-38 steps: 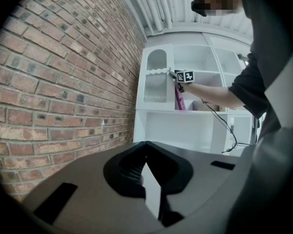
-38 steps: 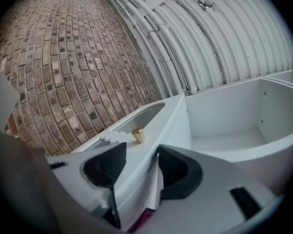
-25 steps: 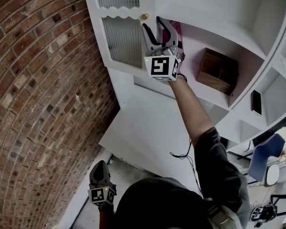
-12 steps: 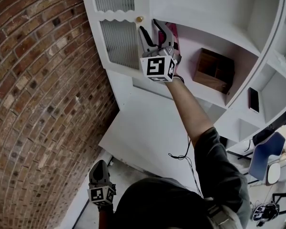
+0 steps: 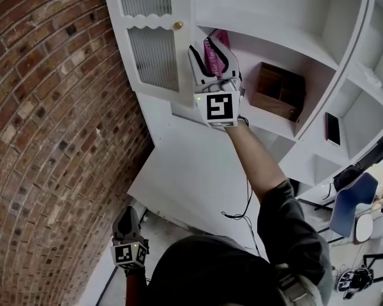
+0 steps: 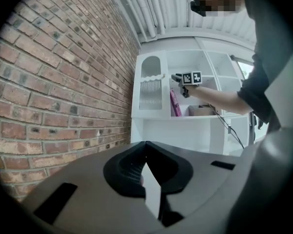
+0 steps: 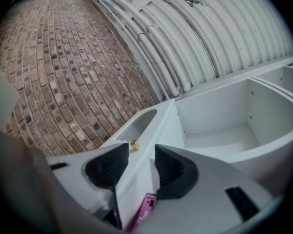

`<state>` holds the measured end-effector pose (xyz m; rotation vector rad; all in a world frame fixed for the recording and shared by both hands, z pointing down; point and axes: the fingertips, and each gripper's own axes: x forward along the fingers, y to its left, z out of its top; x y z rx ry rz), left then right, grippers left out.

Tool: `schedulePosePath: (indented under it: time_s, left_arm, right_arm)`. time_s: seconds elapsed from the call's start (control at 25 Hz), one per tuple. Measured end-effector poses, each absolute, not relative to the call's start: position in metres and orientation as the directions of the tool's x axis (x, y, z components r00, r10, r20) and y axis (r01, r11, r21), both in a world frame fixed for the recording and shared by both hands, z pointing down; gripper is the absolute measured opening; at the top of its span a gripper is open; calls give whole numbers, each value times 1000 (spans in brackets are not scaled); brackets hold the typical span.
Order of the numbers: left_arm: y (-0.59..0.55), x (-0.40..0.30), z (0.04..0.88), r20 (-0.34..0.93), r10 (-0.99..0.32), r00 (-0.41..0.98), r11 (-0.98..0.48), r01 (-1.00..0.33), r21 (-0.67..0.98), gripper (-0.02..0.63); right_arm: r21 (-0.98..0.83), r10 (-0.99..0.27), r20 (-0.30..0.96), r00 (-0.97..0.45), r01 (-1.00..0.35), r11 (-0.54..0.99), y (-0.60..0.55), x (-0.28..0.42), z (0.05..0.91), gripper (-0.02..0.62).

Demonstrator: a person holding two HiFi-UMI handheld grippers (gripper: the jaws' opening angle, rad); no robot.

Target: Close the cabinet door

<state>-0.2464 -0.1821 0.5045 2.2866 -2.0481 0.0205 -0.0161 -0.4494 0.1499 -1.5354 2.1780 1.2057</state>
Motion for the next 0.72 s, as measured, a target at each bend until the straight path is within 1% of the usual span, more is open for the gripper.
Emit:
schedulePosePath:
  time_s: [0.32,0.72]
  left_arm:
    - [-185,-250,495,27,-994,108,-107,-994,35,2]
    - [-186,-245,492,17,-993,118,-118,-993,31,2]
  right_arm:
    - [437,-678,-572,-461,-871,223,-404,2,188,153]
    - [360,-703,-532,-472,-877,318,-361,19,239,108]
